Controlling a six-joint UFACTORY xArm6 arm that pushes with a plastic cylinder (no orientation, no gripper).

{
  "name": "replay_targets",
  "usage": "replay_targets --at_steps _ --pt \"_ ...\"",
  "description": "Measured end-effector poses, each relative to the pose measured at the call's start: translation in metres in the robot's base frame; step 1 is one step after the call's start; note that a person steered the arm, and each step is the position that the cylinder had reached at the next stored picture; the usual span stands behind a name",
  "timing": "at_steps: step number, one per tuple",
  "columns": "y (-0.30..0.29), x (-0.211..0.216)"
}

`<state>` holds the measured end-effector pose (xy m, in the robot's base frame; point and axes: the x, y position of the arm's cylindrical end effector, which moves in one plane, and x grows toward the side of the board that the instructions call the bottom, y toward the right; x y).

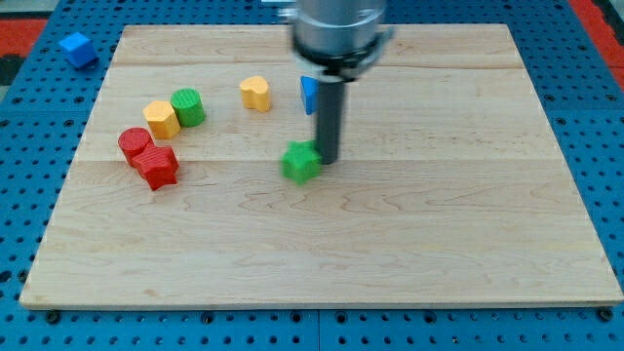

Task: Move the red star close to the green star

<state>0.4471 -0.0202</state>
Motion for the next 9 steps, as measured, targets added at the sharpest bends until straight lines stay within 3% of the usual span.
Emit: replay_targets --at_steps 2,5,6,7,8,9 --pt "-0.062 0.009" --pt "-0.075 -0.018" --pt "-0.011 -0.017" --pt "0.038 0.037" --pt "-0.006 0.109" --pt "-0.138 0.129"
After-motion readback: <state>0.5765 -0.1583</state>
